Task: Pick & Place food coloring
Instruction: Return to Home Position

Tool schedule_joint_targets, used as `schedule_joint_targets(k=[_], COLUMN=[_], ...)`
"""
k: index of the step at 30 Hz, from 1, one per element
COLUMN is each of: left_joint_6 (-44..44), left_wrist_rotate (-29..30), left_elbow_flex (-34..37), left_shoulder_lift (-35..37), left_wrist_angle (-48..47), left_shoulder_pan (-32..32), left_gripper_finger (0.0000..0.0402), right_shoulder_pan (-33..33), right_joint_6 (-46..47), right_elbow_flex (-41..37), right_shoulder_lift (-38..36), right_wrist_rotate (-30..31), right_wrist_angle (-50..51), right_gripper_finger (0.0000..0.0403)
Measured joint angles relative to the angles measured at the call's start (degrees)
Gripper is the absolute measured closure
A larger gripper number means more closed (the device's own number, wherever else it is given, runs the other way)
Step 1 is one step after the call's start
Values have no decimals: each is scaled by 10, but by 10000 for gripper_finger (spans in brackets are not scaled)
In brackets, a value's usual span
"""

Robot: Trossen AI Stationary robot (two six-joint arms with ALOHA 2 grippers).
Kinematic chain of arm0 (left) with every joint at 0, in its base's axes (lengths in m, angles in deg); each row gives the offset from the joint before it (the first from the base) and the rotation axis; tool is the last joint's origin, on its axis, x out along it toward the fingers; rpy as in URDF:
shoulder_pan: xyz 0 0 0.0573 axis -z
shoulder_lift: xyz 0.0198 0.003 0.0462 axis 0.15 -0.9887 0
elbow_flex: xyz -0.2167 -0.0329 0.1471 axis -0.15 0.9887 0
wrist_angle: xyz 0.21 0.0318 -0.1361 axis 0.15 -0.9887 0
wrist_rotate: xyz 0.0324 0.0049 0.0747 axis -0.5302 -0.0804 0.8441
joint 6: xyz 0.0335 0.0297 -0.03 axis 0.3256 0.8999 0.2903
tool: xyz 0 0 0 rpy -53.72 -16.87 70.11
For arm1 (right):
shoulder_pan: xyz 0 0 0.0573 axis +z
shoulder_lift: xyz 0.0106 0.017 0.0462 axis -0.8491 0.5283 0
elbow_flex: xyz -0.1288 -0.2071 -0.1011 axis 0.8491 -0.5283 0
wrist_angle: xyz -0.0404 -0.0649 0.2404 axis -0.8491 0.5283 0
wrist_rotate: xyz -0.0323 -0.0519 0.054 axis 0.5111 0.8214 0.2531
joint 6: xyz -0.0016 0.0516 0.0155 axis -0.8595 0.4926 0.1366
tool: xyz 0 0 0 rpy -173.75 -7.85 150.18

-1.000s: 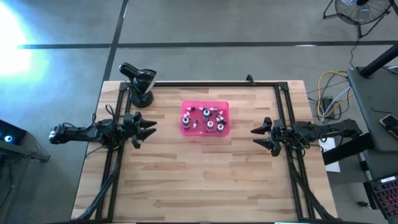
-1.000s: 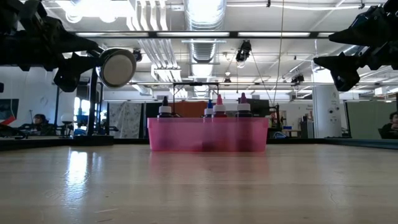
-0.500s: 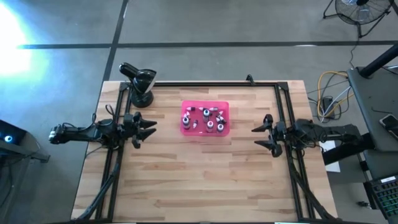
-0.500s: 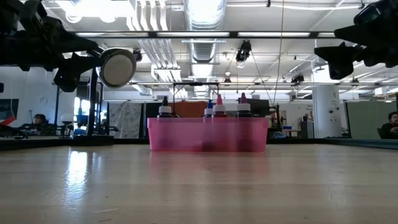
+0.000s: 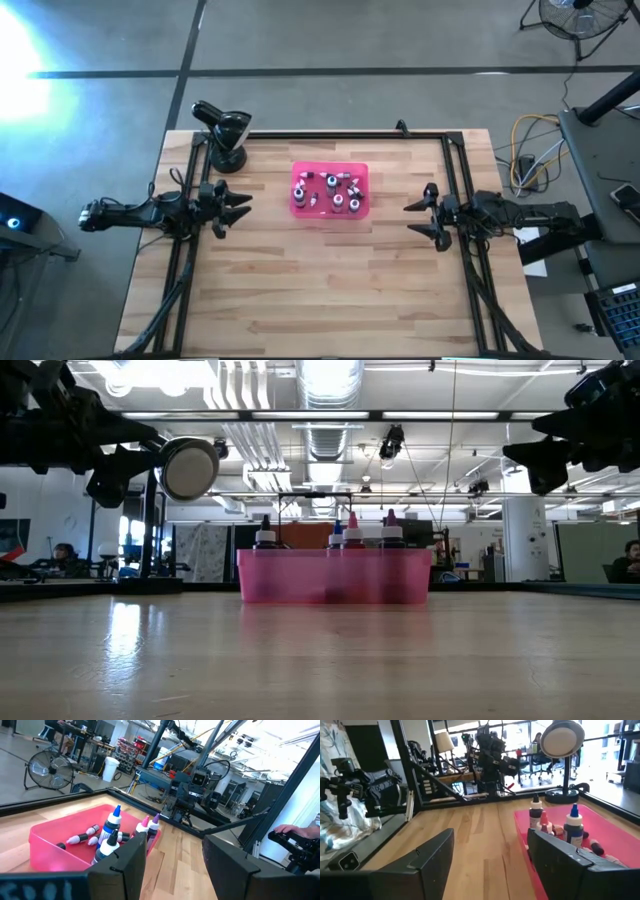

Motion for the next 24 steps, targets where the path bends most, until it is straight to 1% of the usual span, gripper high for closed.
schedule_joint_targets(k=[6,17,24], left_joint_6=[0,0,0], left_wrist_rotate=[0,0,0], left_elbow_flex=[0,0,0], left_shoulder_lift=[0,0,0], left_wrist_angle=[0,0,0], left_shoulder_pan=[0,0,0], left_gripper_finger=[232,232,232], right_shoulder_pan=[0,0,0], right_joint_6=[0,0,0], right_elbow_flex=[0,0,0], right_shoulder_lift=[5,5,5], right_wrist_rotate=[1,2,2], right_wrist_angle=[0,0,0], right_gripper_finger=[151,161,154])
